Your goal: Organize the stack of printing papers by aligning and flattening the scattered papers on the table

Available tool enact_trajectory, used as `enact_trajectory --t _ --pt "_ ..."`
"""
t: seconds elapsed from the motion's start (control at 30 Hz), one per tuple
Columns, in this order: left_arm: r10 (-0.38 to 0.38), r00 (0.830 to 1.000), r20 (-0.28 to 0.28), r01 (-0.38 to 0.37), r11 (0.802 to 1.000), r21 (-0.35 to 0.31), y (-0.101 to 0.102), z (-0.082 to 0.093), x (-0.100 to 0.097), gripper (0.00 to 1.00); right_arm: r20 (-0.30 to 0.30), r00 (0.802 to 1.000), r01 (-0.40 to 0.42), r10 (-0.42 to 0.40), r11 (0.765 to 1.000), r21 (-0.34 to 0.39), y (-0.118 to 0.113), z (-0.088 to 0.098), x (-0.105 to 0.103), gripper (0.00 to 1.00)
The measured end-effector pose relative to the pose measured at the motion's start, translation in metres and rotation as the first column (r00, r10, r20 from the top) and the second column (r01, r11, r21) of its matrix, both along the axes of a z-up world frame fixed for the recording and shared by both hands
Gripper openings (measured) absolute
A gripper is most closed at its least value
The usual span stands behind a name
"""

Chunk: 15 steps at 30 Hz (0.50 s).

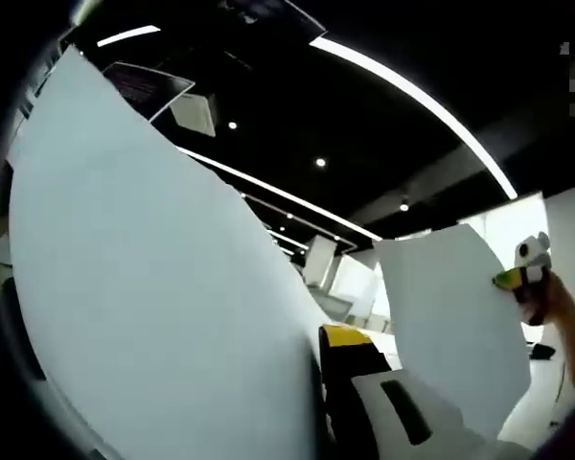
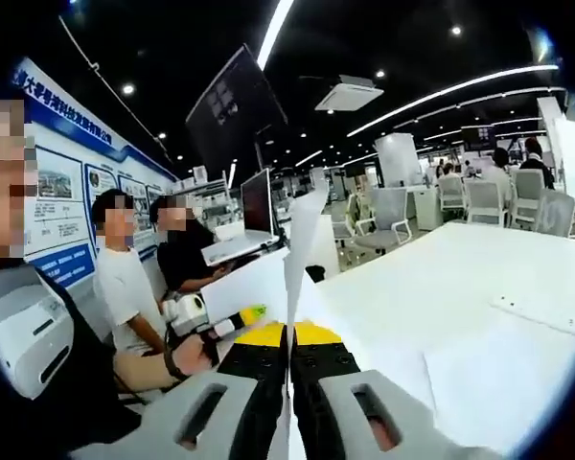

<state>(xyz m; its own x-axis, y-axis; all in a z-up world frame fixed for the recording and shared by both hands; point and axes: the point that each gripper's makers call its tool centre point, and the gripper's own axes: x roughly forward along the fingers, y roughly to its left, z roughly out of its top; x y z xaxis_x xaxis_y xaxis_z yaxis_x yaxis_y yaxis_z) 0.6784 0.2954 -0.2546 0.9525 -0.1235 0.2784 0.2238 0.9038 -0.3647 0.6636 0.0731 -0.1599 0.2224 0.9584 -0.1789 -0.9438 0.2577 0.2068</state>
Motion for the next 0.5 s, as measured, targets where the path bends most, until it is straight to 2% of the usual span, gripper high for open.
enact_trajectory --t 0.2,0.4,0.5 --pt "0.002 1.0 -0.003 -0.002 1.0 0.006 0.0 0.0 -0.001 0.12 0.037 0.999 -0.003 0.004 1.0 -0.02 0.008 -0.002 0.006 0.0" --pt "0.004 1.0 -0.004 -0.004 1.0 0.01 0.0 -0.001 -0.001 0.12 0.039 0.999 -0.007 0.009 0.999 -0.035 0.015 -0.009 0.014 0.0" --pt "0.004 1.0 -0.005 -0.004 1.0 0.012 0.0 0.0 -0.001 0.12 0.022 1.0 -0.015 0.017 0.999 -0.05 0.018 -0.013 0.017 0.0"
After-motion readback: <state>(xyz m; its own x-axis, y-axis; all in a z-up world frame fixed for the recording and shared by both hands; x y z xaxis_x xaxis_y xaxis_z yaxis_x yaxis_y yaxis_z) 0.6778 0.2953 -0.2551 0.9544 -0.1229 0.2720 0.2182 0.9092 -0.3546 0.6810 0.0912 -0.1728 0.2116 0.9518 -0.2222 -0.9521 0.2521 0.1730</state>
